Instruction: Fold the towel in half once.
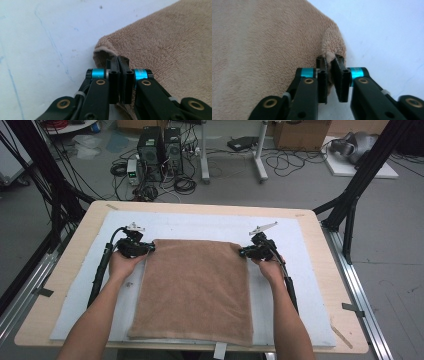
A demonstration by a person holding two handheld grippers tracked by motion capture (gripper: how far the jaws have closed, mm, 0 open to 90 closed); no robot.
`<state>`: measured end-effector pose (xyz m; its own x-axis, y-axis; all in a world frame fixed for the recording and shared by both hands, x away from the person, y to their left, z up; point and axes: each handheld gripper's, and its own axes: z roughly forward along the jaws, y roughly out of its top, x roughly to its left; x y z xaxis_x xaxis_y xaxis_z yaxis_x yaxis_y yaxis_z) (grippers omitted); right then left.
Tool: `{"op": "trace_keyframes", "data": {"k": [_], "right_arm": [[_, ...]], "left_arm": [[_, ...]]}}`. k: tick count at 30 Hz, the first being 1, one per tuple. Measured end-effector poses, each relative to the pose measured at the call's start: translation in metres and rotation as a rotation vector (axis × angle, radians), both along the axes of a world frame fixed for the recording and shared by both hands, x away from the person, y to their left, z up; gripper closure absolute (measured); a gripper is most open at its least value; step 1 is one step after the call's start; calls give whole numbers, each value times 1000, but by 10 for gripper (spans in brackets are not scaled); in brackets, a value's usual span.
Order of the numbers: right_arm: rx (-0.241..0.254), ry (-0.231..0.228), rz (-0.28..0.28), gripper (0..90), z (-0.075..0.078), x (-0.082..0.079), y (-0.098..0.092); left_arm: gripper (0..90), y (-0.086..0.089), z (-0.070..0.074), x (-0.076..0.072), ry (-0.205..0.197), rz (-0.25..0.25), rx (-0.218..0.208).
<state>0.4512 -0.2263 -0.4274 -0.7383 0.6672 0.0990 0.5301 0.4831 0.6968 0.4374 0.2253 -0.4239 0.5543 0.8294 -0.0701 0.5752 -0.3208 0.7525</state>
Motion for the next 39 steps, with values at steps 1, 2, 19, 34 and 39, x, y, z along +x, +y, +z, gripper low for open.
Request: {"op": "trace_keyframes", "data": {"k": [1, 2, 19, 34, 39], "right_arm": [[-6, -30, 4, 839, 6, -2, 1], [10, -52, 11, 843, 12, -4, 0], [72, -20, 304, 756, 38, -135, -22], [56, -153, 268, 587, 57, -130, -12], [-18, -106, 338, 589, 32, -120, 8]], "left_arm": [[877, 3, 4, -1, -11, 9, -17], [879, 7, 8, -3, -23, 16, -46], [869, 45, -1, -172, -108, -252, -120], [669, 31, 20, -137, -135, -237, -73], [645, 17, 8, -126, -85, -270, -5]]}}
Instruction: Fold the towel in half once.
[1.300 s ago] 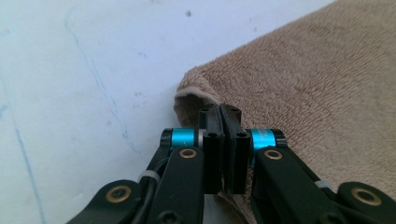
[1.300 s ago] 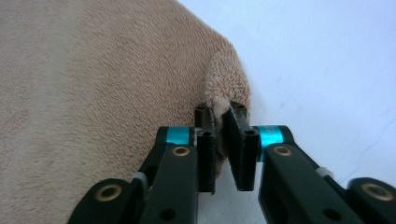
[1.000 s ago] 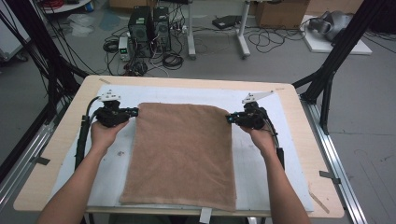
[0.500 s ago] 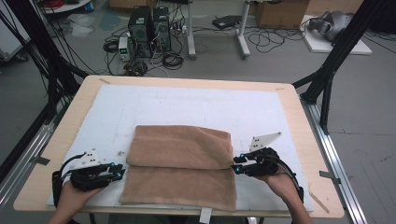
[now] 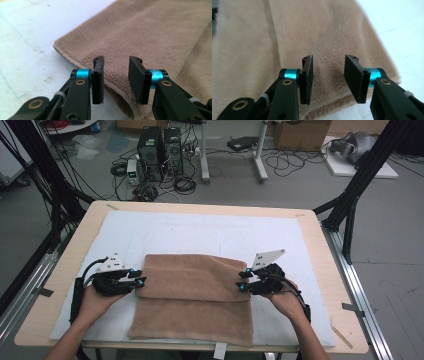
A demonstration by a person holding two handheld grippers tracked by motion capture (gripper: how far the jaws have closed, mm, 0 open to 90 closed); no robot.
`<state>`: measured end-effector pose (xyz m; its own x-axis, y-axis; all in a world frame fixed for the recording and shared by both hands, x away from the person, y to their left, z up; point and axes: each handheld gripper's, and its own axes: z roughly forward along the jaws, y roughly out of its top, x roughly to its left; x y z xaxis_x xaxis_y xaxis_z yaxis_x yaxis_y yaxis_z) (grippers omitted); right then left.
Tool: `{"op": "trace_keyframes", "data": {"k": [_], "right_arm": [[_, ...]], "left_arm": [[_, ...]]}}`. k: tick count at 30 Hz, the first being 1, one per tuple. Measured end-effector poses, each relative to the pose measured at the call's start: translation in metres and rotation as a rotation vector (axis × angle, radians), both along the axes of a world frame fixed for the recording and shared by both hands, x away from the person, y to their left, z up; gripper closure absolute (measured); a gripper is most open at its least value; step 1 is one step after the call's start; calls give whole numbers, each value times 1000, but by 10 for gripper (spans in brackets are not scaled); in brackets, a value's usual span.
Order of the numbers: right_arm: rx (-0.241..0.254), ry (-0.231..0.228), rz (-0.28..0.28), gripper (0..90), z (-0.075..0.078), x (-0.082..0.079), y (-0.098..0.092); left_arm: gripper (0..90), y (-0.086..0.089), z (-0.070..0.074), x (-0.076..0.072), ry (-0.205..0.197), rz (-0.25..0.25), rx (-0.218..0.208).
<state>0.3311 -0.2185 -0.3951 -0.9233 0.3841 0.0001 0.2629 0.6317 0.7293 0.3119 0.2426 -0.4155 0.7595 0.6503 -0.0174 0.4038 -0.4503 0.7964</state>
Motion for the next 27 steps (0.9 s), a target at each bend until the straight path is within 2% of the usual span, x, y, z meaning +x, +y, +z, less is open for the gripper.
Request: {"op": "trace_keyframes", "data": {"k": [1, 4, 5, 7, 8, 10, 13, 15, 17, 19, 21, 23, 24, 25, 26, 27], "right_arm": [[-20, 11, 1, 596, -7, 0, 2], [-42, 32, 8, 699, -19, 0, 3], [-47, 38, 10, 745, -21, 0, 3], [-53, 58, 15, 823, -26, 1, 1], [-58, 58, 19, 836, -25, 0, 1], [-52, 41, 18, 846, -22, 0, 1], [-32, 24, 13, 851, -13, 1, -1], [-15, 10, 9, 852, -7, 2, -4], [-1, 17, 5, 853, -1, 4, -5], [-9, 17, 1, 853, 4, 9, -4], [-10, 10, -1, 860, 11, 19, -5], [-14, 3, -27, 861, 22, 31, -6], [-10, -11, -42, 861, 31, 42, -7], [10, -41, -82, 860, 41, 55, -8], [33, -76, -156, 839, 51, 73, -9], [46, -93, -250, 770, 62, 91, -9]], "left_arm": [[645, -2, -2, 1, 11, -4, 8], [673, -8, -11, 5, 58, -23, 79], [693, -10, -15, 5, 52, -30, 102], [776, -11, -17, 4, 26, -34, 100], [821, -12, -17, 3, 21, -28, 101], [855, -12, -15, 1, 2, -28, 110], [866, -8, -7, -1, -25, -12, 70], [866, -4, 1, -1, -42, -5, 27], [867, -3, 11, -1, -60, 1, -6], [867, -4, 19, 4, -81, 3, -1], [869, -5, 26, 12, -100, 24, -18], [870, -4, 37, 30, -121, 72, -43], [870, -5, 45, 44, -149, 106, -56], [869, -9, 54, 60, -197, 147, -66], [866, -14, 65, 78, -253, 204, -71], [848, -19, 75, 94, -296, 276, -33]]}}
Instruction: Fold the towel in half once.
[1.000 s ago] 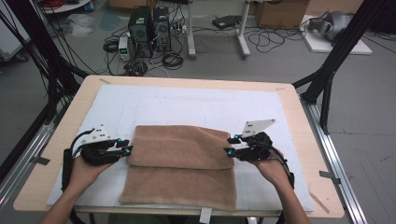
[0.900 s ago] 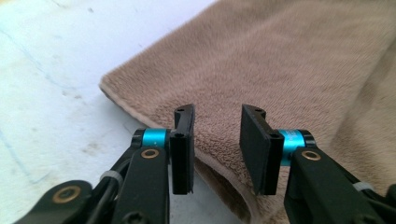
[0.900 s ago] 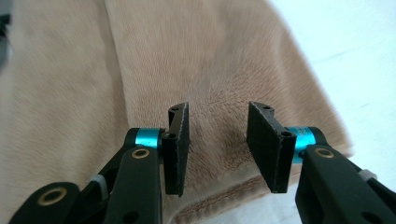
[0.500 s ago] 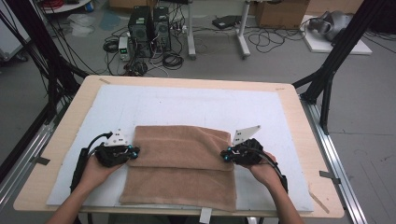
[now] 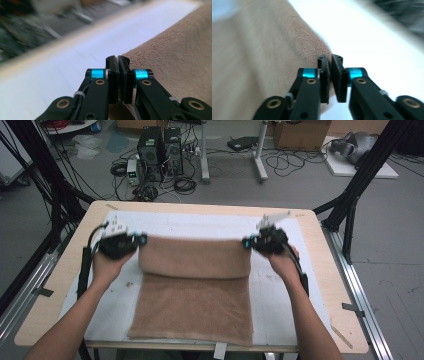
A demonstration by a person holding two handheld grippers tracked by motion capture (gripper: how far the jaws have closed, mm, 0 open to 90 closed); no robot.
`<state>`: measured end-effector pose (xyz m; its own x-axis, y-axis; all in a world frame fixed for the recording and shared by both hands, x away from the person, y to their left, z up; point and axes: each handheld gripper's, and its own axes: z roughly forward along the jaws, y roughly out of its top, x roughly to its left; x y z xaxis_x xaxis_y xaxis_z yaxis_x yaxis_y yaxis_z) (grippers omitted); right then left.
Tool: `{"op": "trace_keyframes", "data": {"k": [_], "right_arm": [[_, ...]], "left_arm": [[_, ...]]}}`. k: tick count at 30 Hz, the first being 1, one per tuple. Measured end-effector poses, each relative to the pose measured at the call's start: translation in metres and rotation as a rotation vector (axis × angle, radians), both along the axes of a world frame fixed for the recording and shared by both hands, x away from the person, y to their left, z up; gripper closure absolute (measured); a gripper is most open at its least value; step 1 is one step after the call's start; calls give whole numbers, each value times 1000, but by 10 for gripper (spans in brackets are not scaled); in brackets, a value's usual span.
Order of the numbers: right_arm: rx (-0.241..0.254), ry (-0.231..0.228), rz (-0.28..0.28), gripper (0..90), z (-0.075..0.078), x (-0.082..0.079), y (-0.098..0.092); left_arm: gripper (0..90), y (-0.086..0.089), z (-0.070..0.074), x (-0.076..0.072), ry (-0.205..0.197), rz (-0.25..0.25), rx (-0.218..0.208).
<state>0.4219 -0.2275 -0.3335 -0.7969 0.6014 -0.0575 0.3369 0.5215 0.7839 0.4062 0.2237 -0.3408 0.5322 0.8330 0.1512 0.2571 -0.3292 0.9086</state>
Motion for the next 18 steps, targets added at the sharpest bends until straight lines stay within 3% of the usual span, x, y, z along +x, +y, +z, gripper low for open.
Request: {"op": "trace_keyframes", "data": {"k": [1, 2, 3, 4, 5, 6, 9, 12, 18], "right_arm": [[-13, -36, -108, 580, 8, 15, 1], [8, -34, -192, 541, 12, 26, 2], [70, 41, -186, 553, 12, 36, 1], [57, 35, -179, 553, 10, 37, 3], [2, 24, -166, 552, 6, 35, 7], [-7, 42, -139, 546, 1, 34, 8], [-22, 76, -84, 535, -17, 23, 12], [-34, 119, -54, 510, -33, 11, 14], [39, 137, -34, 482, -54, -16, 5]], "left_arm": [[768, -4, 6, 13, 6, 75, -3], [651, -5, 8, 24, 56, 98, -61], [662, -6, 7, 26, 60, 90, -62], [662, -7, 4, 25, 57, 92, -19], [660, -6, -1, 25, 73, 78, -4], [649, -3, -7, 23, 86, 68, 2], [630, 5, -25, 13, 141, 40, -24], [616, 8, -38, 1, 164, 19, -19], [578, 13, -55, -24, 210, -14, -38]]}}
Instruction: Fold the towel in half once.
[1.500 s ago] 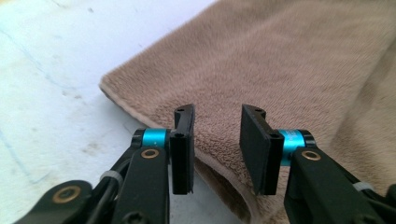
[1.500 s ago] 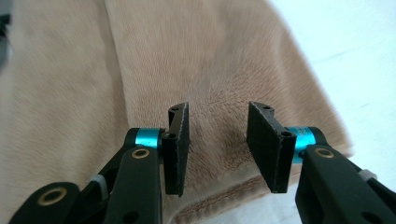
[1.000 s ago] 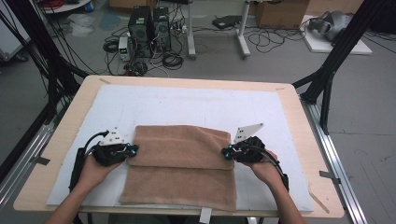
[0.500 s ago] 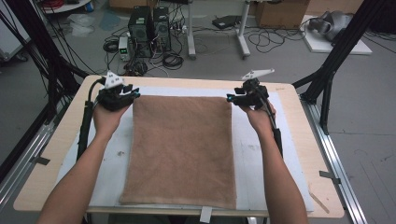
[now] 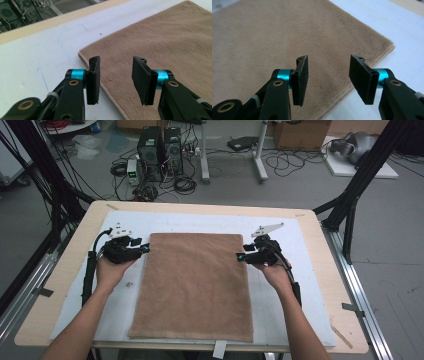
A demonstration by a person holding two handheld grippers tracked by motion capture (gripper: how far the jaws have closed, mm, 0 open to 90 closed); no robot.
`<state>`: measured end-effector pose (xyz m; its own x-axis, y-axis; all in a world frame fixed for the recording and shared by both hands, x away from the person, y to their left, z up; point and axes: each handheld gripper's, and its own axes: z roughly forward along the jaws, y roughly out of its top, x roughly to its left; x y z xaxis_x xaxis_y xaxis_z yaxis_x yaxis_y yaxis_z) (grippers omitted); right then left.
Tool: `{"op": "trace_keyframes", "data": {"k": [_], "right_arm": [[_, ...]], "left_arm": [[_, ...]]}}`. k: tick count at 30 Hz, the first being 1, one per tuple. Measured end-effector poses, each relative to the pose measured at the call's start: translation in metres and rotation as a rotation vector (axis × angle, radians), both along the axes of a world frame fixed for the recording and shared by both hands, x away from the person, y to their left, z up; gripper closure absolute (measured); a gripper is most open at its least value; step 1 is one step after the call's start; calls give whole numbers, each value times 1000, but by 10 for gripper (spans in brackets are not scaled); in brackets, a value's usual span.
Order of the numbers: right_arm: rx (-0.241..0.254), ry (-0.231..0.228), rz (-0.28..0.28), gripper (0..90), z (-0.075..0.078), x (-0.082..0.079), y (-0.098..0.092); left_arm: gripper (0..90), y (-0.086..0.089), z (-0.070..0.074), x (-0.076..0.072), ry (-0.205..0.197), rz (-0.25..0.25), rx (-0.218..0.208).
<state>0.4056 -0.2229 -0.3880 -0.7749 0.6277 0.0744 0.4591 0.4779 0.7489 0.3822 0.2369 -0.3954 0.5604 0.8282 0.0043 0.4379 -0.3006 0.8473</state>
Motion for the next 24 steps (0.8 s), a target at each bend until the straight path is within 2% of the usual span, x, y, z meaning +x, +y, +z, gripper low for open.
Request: {"op": "trace_keyframes", "data": {"k": [4, 7, 11, 13, 16, 19, 24], "right_arm": [[45, -9, 3, 433, -4, -10, -7], [75, -15, 2, 378, -6, -16, -8], [112, -38, 6, 310, -9, -17, -6], [123, -31, 6, 291, -11, -17, -4], [103, -48, 9, 274, -13, -19, 1], [82, -42, 12, 245, -13, -22, 6], [71, -61, 22, 244, -12, -23, 9]], "left_arm": [[537, 3, 0, -8, 13, -21, -14], [503, 5, 1, -9, 26, -30, -34], [458, 4, 1, -9, 36, -37, -50], [451, 3, 0, -9, 43, -46, -49], [437, 2, 0, -10, 43, -57, -54], [427, 1, 0, -10, 43, -65, -60], [419, 1, 1, -11, 44, -76, -57]]}}
